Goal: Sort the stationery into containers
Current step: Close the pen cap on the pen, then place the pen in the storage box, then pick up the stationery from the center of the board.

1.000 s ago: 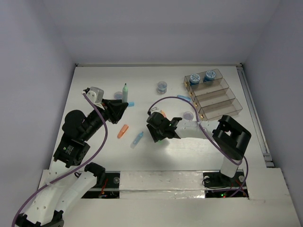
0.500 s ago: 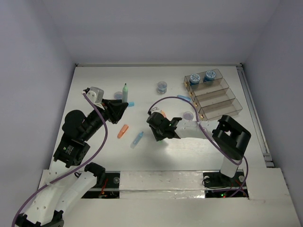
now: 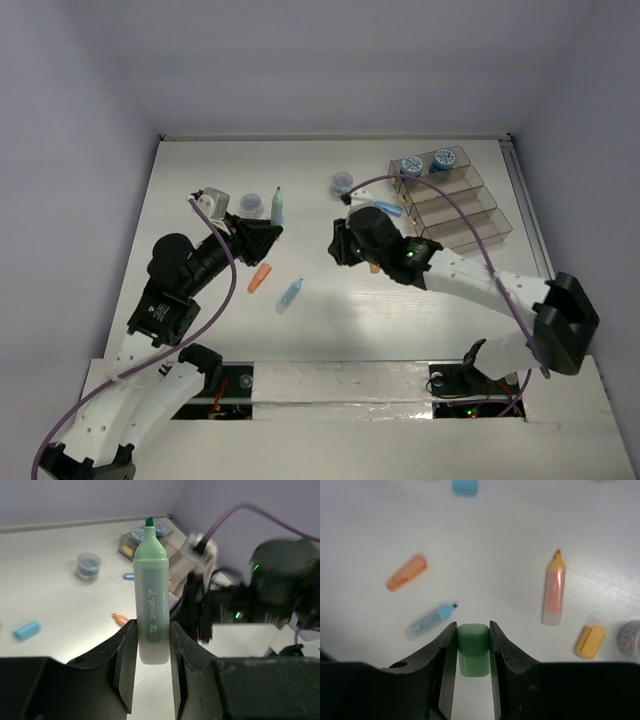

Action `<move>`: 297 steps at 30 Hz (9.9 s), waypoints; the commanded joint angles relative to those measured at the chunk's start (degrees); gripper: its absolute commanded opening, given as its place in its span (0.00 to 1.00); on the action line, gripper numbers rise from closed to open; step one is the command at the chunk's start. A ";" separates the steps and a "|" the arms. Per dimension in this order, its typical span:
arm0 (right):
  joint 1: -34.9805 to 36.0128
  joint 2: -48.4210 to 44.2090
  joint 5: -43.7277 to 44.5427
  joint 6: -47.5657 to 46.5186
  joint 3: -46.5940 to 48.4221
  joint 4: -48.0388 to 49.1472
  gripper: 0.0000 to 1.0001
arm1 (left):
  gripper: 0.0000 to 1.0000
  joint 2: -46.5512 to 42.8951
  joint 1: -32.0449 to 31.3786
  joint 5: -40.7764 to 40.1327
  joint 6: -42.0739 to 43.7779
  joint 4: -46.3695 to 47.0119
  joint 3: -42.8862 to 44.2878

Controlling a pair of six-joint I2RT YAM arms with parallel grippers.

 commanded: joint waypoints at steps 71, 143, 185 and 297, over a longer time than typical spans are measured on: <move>-15.44 -2.16 -43.98 30.44 -7.61 79.83 0.12 | 0.00 11.75 -0.82 28.48 -36.36 57.55 -18.78; -0.94 -7.43 -37.56 20.69 -27.11 61.91 0.00 | 0.00 7.10 4.79 23.82 -33.46 53.94 0.82; -33.60 -8.04 -13.22 21.94 -14.02 50.59 0.00 | 0.99 -7.58 5.33 8.79 -6.21 6.31 -5.86; -14.65 30.02 -8.99 -12.01 21.58 -8.50 0.06 | 0.99 1.56 1.37 -3.26 -2.08 -2.92 -5.86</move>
